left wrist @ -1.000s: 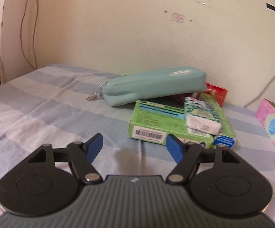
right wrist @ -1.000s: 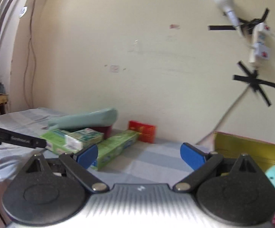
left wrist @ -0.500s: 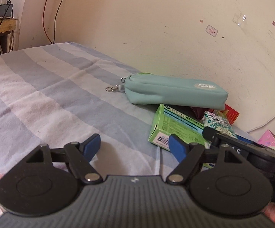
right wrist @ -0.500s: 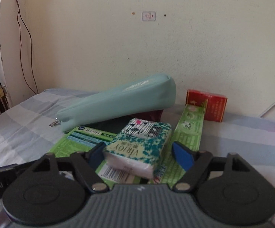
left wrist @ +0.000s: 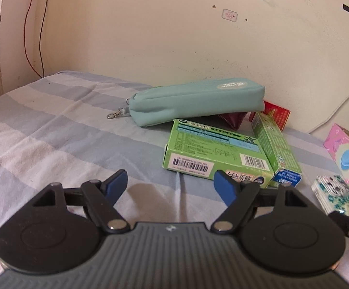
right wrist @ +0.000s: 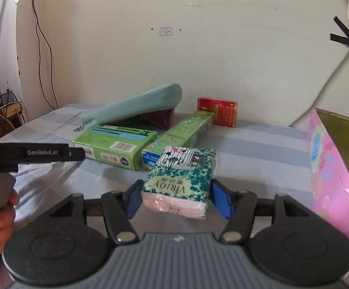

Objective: Organize objects
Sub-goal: 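Move the right gripper to the tissue pack and grasp it, then set the tissue pack down on the sheet and open the right gripper, then grasp the tissue pack with the left gripper and drop it into the tin, then reach the right gripper to the red cigarette box and grasp it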

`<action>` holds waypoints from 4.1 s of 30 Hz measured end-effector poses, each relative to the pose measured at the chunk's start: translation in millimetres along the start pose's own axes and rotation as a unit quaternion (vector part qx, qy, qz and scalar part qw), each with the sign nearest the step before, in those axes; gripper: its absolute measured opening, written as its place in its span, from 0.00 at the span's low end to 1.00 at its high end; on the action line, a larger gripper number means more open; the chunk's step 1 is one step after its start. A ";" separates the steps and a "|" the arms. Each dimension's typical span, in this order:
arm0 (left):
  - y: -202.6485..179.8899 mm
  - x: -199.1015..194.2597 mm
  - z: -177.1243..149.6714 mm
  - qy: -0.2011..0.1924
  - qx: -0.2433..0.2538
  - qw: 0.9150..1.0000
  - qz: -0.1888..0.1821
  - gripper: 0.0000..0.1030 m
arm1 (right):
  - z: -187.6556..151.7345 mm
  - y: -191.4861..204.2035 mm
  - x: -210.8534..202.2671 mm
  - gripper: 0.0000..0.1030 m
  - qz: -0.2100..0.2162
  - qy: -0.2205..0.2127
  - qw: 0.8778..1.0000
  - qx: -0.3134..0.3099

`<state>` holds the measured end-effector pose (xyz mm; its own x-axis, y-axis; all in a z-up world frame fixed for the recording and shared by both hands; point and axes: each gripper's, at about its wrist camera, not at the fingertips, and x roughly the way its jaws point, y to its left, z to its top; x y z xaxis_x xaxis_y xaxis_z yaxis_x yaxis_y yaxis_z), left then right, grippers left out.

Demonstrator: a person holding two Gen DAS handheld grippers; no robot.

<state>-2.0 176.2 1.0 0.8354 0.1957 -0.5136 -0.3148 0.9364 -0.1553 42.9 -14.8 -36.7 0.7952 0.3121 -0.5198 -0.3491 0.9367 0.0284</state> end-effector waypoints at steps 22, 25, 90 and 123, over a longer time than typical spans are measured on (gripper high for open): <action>-14.2 -1.3 -4.1 0.032 0.023 0.998 0.038 0.78 | -51.1 -63.5 -57.2 0.87 -0.038 -0.006 0.998 0.049; -24.7 -11.5 -3.8 0.049 -0.002 0.999 -0.015 0.77 | -51.0 -66.9 -55.6 0.87 -0.031 -0.006 0.998 0.058; -188.6 -24.4 10.6 0.010 0.147 0.973 -0.179 0.52 | -30.0 -137.6 -76.0 0.76 -0.219 -0.215 0.949 0.078; -61.8 14.2 5.8 0.078 0.057 0.982 -0.160 0.65 | 174.0 -69.0 247.1 1.00 -0.045 0.078 0.977 0.193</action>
<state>32.0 122.8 8.2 0.8011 -0.1521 -0.5788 0.0122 0.9711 -0.2384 349.8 25.4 -18.6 0.7182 0.2252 -0.6584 -0.0440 0.9590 0.2800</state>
